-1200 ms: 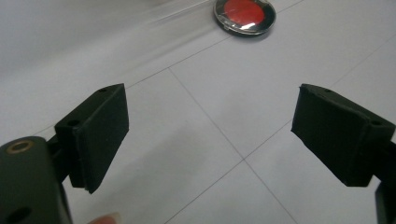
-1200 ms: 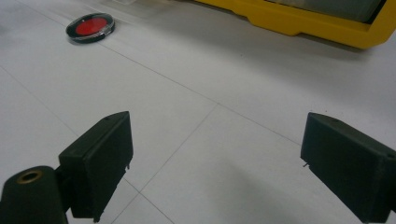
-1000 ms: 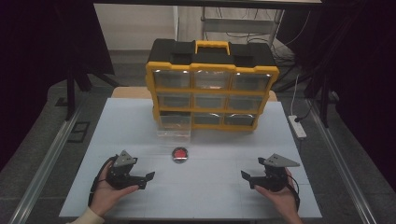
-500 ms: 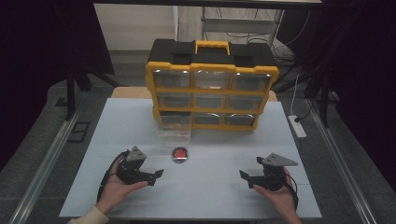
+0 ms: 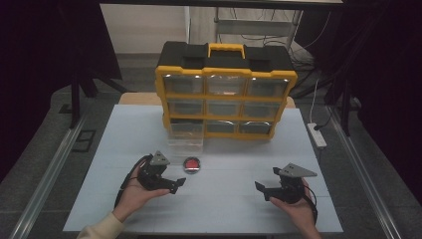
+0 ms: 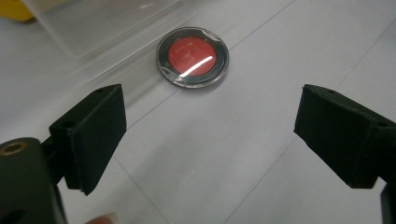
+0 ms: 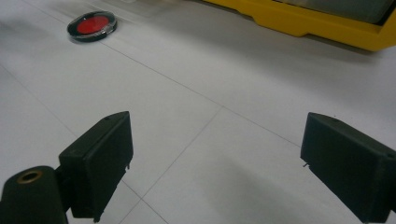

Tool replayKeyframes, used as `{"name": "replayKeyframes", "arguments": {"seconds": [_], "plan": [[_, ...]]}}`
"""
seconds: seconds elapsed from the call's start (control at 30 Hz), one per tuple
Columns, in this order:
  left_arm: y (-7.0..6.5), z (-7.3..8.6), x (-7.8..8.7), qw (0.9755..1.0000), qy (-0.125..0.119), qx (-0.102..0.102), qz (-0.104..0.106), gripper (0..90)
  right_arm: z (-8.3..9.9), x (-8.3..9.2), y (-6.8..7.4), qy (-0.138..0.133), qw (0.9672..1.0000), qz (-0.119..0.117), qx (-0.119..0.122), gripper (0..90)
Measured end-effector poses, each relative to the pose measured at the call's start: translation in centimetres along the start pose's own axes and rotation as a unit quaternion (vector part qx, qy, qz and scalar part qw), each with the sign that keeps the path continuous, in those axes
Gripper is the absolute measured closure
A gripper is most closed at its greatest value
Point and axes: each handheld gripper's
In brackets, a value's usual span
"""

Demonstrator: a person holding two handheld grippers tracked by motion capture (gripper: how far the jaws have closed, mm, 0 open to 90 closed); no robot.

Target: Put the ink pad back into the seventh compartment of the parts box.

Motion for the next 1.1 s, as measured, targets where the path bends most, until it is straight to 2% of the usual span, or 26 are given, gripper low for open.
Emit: {"name": "replayKeyframes", "arguments": {"seconds": [0.33, 0.6, 0.87, 1.1], "plan": [[-0.6, -1.6, -1.4, 0.9997, 0.019, -0.011, 0.01, 9.5, 0.0, 0.0, 0.0, 0.002, 1.0, 0.001, -0.001, 9.3], [-0.9, -2.8, -2.7, 0.9994, 0.035, -0.005, 0.009, 9.8, 0.1, 0.0, -0.1, 0.007, 0.9999, 0.009, -0.004, 9.3], [-0.8, -3.3, -3.5, 0.999, 0.043, 0.007, 0.011, 10.3, 0.1, 0.0, 0.1, 0.01, 0.9999, 0.011, -0.002, 9.4], [-0.9, -4.2, -4.4, 0.9985, 0.053, 0.009, 0.009, 10.2, 0.1, 0.0, 0.0, 0.01, 0.9999, 0.01, -0.003, 9.5]]}}
Point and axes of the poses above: each handheld gripper's, and its own axes: x roughly backward along the jaws, z roughly out of its underside, y roughly to its left, and after that the axes turned 9 degrees about y, right-handed
